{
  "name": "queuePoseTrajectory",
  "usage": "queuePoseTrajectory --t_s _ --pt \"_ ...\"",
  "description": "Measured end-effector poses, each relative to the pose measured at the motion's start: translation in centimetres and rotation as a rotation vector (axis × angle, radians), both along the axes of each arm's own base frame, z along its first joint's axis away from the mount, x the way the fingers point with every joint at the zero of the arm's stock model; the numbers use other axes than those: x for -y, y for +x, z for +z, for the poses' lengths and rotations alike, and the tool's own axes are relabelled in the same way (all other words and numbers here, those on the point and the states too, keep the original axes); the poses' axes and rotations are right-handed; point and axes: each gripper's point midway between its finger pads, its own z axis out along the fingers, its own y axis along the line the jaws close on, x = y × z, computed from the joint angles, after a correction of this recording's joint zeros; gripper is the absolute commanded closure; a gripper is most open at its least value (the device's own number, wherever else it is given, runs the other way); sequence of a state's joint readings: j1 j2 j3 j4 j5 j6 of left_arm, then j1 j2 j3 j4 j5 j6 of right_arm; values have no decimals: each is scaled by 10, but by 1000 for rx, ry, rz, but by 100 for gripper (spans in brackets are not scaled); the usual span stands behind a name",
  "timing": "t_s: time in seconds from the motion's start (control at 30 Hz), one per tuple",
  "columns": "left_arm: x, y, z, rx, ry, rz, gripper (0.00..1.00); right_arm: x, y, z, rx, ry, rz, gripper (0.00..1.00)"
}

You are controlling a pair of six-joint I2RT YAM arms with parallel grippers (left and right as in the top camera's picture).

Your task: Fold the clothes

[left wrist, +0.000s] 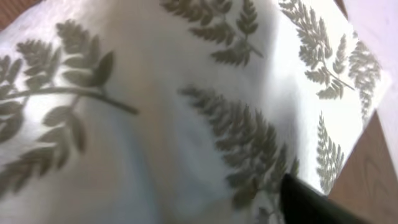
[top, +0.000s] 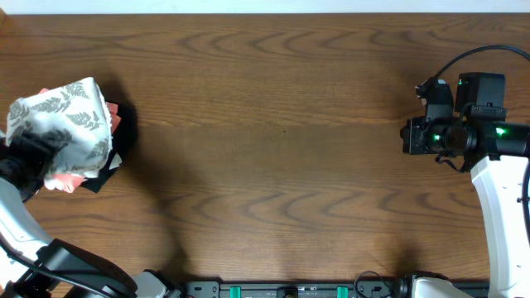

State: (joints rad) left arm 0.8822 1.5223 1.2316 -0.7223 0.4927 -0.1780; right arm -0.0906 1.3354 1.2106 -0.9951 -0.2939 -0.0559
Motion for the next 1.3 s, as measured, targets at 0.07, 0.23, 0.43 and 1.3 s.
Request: queuePoseTrajectory --t_s 0.07,0.23,0.43,1.3 --pt "0 -1 -1 -6 -4 5 2 0 0 0 0 -1 0 97" --pt "0 -5 -4 -30 -7 19 2 0 0 0 0 -3 -1 97" --pt "5 -21 -12 -98 -59 67 2 1 0 -1 -2 -3 -1 96" --pt "35 -6 110 60 479 -14 2 3 3 -12 -40 -13 -7 98"
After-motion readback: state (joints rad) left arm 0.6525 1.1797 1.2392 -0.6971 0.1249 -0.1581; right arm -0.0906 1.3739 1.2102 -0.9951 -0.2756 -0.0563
